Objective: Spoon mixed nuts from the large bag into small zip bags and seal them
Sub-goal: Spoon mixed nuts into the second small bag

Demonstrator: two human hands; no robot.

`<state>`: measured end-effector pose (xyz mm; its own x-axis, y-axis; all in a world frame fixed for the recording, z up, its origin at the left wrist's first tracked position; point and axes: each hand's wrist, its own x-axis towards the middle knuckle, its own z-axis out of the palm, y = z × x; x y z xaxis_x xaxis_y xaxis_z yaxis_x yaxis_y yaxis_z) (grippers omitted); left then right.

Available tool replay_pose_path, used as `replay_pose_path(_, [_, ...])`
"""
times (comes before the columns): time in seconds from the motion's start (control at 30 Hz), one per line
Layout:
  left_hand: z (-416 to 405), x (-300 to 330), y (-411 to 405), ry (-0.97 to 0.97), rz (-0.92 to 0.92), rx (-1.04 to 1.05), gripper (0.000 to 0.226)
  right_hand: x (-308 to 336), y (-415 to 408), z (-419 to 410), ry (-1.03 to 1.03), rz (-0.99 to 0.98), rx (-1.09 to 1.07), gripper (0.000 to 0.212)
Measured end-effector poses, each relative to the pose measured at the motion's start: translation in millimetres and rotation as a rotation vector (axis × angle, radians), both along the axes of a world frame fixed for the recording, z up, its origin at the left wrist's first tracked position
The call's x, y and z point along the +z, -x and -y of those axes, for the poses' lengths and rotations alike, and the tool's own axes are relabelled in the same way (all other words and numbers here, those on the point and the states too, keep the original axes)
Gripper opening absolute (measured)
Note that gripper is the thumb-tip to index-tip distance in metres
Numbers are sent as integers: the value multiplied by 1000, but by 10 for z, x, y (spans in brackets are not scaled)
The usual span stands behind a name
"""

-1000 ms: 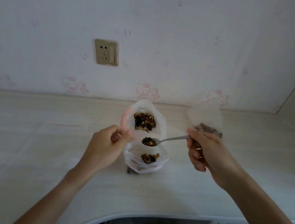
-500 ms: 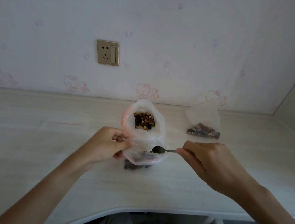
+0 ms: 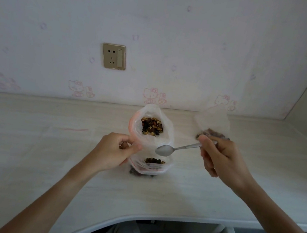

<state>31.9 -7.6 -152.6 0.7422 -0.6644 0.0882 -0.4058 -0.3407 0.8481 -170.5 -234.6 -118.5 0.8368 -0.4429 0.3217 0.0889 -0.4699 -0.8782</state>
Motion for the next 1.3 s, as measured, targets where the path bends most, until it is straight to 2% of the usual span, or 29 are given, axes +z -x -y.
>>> replay_pose_path(0.1, [-22,13,-59,-12,-4,37,29,-60,-125,39,-230,-9,-34,54])
replay_pose_path(0.2, [15,23,-185,10,-16,137,39,-83,-320,60,-347,-9,-110,51])
replay_pose_path(0.37, [194,-18,-428,6,-47,319,60,-90,-673,130,-417,-79,-212,46])
replay_pose_path(0.53, [470,-110,-504,-55,-42,310,81,-174,-912,161,-442,-213,-255,40])
replay_pose_path(0.67, [590,-145,-494,6,-106,270,65,-220,-950,178,-418,-278,-236,35])
replay_pose_path(0.87, [573,-201,-485,-45,-37,196,48,-287,-1035,174,-417,-340,-254,33])
replay_pose_path(1.3, [496,-211,-539,-18,-79,143,46,-274,-1288,90,-504,-329,-348,29])
